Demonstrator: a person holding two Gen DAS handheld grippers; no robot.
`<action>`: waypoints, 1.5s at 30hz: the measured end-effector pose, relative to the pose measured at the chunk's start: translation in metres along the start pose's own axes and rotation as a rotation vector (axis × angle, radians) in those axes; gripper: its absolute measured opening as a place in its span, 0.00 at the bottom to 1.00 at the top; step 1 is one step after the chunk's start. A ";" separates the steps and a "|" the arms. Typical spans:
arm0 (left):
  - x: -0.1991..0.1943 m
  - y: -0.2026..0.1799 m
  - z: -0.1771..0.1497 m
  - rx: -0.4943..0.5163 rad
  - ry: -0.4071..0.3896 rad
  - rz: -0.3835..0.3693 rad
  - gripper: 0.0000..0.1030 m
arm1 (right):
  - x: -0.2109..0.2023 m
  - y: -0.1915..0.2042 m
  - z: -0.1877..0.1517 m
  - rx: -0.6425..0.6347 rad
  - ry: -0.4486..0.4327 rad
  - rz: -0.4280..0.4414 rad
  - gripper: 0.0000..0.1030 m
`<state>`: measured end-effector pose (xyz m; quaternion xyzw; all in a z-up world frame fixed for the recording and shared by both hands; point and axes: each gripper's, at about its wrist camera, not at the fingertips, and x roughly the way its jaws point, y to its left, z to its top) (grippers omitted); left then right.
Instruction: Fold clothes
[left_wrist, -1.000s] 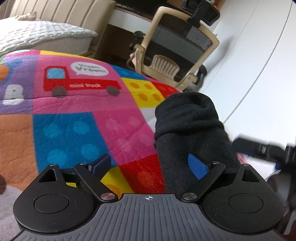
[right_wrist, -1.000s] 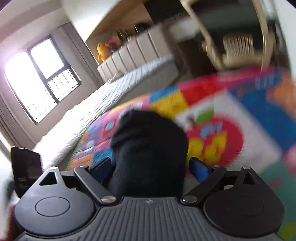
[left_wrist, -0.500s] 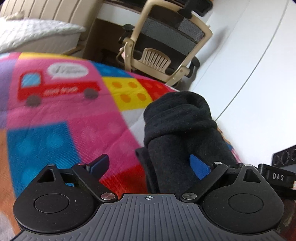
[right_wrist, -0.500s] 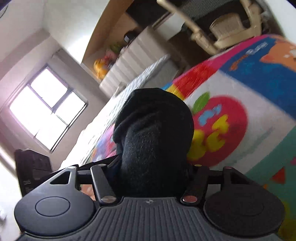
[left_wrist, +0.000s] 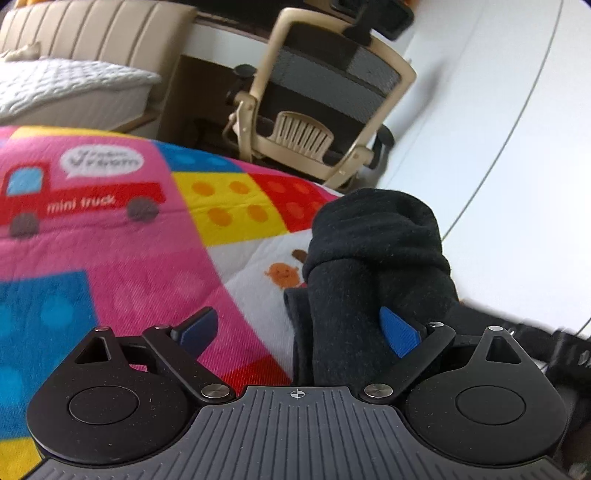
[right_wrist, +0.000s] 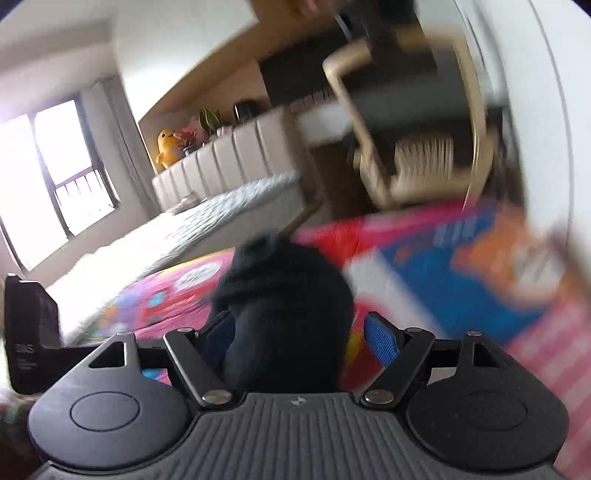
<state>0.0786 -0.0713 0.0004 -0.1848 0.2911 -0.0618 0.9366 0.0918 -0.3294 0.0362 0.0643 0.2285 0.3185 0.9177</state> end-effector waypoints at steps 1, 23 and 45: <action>-0.001 0.001 -0.002 -0.008 -0.007 -0.002 0.95 | -0.003 0.008 0.005 -0.049 -0.022 -0.009 0.64; -0.001 0.002 -0.008 -0.009 -0.017 -0.023 0.99 | 0.034 0.045 0.033 -0.081 0.054 -0.009 0.66; 0.001 0.004 -0.009 -0.023 -0.007 -0.054 1.00 | 0.043 0.043 0.047 -0.071 0.100 -0.046 0.34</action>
